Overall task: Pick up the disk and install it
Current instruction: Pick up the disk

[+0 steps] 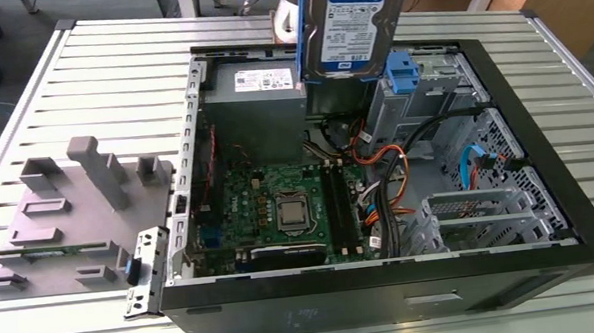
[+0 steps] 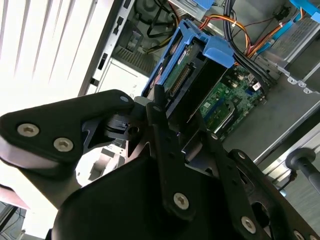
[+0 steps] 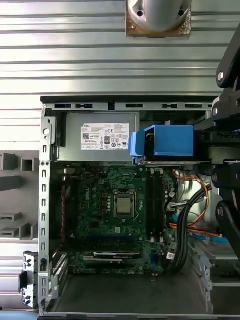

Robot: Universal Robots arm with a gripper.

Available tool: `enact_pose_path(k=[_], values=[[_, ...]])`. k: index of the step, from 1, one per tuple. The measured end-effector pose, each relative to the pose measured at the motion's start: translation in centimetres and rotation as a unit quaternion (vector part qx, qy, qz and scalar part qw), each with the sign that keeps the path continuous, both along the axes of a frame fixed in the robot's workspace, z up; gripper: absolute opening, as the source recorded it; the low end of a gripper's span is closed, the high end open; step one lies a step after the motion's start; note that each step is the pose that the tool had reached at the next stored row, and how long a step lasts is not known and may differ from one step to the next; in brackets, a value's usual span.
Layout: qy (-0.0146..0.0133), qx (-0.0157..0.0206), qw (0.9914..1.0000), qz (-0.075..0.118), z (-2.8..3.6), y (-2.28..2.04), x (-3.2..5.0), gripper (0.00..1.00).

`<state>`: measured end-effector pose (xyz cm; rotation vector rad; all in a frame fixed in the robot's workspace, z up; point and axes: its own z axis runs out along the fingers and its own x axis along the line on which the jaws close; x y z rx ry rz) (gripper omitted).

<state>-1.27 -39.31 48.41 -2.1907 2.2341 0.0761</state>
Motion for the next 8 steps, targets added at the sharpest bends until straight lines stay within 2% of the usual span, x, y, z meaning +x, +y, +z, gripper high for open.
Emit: enact_pose_path(k=[8], values=[[0.0,0.0,1.0,0.0,0.0,0.0,0.05,0.35]])
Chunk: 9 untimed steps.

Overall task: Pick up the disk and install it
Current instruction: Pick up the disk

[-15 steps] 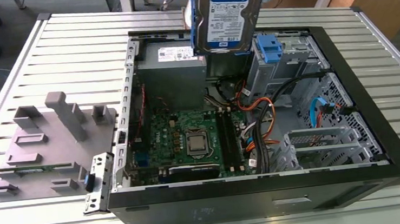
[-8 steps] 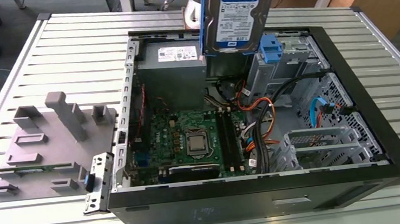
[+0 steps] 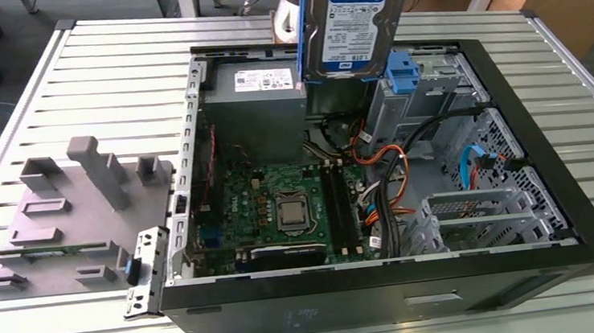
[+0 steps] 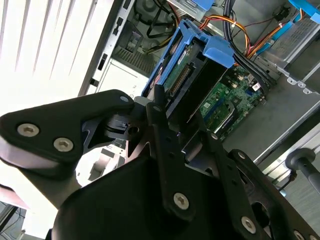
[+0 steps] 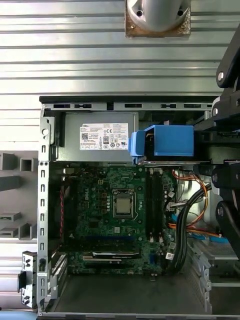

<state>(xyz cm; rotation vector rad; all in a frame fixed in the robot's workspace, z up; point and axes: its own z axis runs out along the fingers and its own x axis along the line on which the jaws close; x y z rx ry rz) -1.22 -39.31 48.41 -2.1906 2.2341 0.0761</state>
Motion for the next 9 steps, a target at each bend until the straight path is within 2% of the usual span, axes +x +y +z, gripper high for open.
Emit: enact_pose_path(k=[4,9], values=[[0.0,0.0,1.0,0.0,0.0,-0.25,0.0,0.35],[0.0,0.0,1.0,0.0,0.0,-0.94,0.0,0.35]])
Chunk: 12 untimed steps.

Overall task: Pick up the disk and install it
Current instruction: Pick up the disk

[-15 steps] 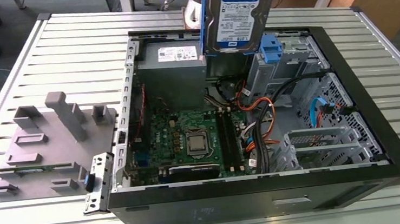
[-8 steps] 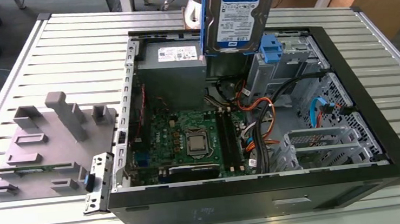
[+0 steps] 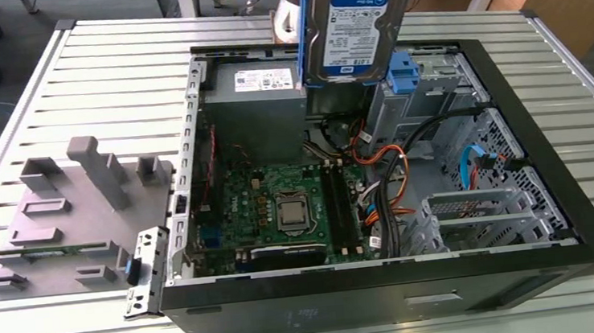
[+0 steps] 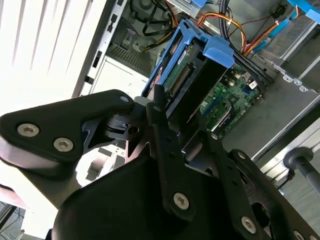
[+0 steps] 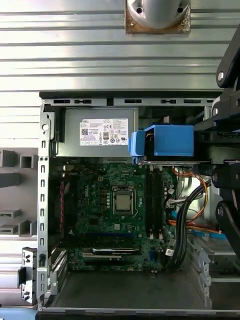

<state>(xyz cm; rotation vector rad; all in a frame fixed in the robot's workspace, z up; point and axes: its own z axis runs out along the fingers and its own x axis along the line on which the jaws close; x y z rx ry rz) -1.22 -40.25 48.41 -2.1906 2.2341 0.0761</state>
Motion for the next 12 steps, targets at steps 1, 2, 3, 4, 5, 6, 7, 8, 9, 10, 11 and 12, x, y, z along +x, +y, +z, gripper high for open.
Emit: enact_pose_path(k=[1,2,3,4,5,6,7,8,9,10,11,12], values=[[0.0,0.0,1.0,0.0,0.0,-0.19,0.0,0.35],[0.0,0.0,1.0,0.0,0.0,-0.4,0.0,0.35],[0.0,0.0,1.0,0.0,0.0,-0.61,0.0,0.35],[0.0,-0.0001,1.0,0.0,0.0,-0.82,0.0,0.35],[0.0,0.0,1.0,0.0,0.0,-1.04,0.0,0.35],[0.0,0.0,1.0,0.0,0.0,-1.27,0.0,0.35],[0.0,0.0,1.0,0.0,0.0,-1.48,0.0,0.35],[0.0,0.0,1.0,0.0,0.0,-1.68,0.0,0.35],[0.0,0.0,1.0,0.0,0.0,-1.88,0.0,0.35],[0.0,0.0,1.0,0.0,0.0,-2.08,0.0,0.35],[0.0,0.0,1.0,0.0,0.0,-2.29,0.0,0.35],[0.0,0.0,1.0,0.0,0.0,-2.51,0.0,0.35]])
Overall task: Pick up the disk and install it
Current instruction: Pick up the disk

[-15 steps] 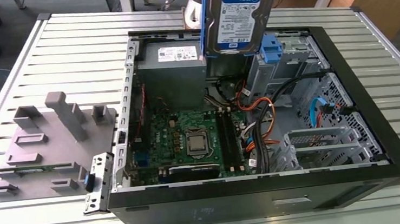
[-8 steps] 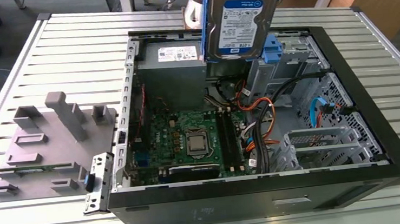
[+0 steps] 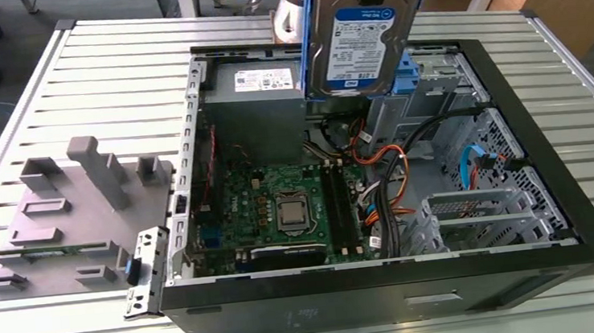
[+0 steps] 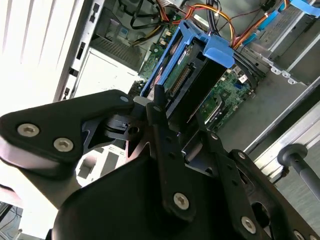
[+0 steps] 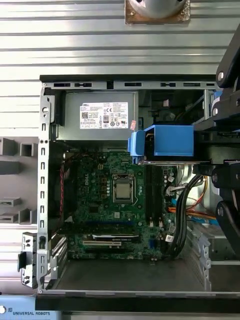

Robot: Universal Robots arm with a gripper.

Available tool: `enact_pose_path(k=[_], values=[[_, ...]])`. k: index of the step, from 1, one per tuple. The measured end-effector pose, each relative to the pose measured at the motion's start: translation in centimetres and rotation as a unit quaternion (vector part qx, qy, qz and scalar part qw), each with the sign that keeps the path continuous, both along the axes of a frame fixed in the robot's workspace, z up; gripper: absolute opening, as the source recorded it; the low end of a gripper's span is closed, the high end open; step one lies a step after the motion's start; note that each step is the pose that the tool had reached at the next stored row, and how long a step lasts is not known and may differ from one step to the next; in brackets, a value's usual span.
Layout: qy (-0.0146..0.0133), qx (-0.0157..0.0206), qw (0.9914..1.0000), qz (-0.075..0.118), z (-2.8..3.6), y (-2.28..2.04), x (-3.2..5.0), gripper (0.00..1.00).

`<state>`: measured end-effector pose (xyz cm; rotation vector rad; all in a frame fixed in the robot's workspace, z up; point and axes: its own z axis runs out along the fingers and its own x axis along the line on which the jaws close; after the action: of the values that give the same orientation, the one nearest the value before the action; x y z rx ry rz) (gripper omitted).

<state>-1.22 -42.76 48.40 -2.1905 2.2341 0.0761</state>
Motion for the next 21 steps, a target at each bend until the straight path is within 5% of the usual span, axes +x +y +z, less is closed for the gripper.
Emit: enact_pose_path(k=[21], values=[[0.0,-0.0001,1.0,0.0,0.01,-4.46,0.0,0.35]])
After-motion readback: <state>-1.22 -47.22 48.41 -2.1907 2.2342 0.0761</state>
